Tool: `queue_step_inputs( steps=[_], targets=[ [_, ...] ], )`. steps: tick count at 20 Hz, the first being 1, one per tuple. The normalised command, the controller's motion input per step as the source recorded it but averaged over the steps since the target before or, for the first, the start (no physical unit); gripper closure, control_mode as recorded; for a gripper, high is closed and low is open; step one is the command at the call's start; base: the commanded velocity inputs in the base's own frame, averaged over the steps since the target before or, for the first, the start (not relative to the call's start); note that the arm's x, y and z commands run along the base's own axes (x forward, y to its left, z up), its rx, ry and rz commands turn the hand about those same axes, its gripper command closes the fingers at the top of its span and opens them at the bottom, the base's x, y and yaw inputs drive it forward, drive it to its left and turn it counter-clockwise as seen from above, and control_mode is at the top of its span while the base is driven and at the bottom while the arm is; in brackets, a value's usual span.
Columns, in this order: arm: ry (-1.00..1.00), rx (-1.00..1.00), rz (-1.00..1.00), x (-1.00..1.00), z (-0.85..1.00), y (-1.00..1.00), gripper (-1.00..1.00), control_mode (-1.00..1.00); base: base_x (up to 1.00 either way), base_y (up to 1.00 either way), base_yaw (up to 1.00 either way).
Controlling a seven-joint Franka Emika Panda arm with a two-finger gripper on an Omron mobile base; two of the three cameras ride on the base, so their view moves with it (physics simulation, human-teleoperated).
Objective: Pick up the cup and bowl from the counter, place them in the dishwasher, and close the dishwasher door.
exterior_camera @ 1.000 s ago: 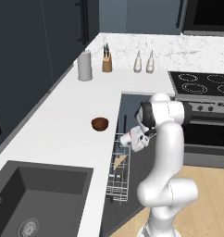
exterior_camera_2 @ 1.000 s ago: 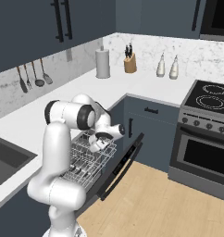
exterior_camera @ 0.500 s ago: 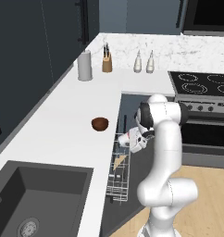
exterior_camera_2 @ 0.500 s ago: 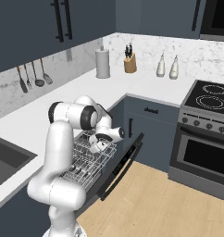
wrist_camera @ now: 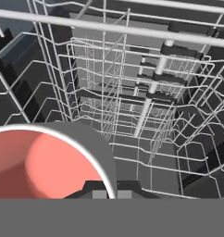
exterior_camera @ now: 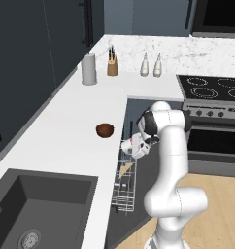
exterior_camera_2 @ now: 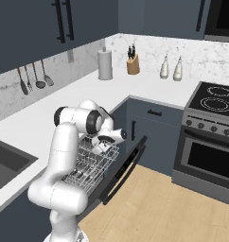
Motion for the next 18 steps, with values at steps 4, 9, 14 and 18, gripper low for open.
queue_step_inputs(
  steps=[4,9,14,18],
  targets=[
    [0.0,0.0,0.0,0.15,-0.26,0.0,1.0,-1.0,0.0,0.0,0.0],
    [-0.03,0.0,0.0,0.07,-0.24,0.0,1.0,-1.0,0.0,0.0,0.0],
    [-0.02,0.0,0.0,0.09,-0.23,0.0,1.0,-1.0,0.0,0.0,0.0],
    [0.0,0.0,0.0,0.09,-0.28,0.0,1.0,-1.0,0.0,0.0,0.0]
  ],
)
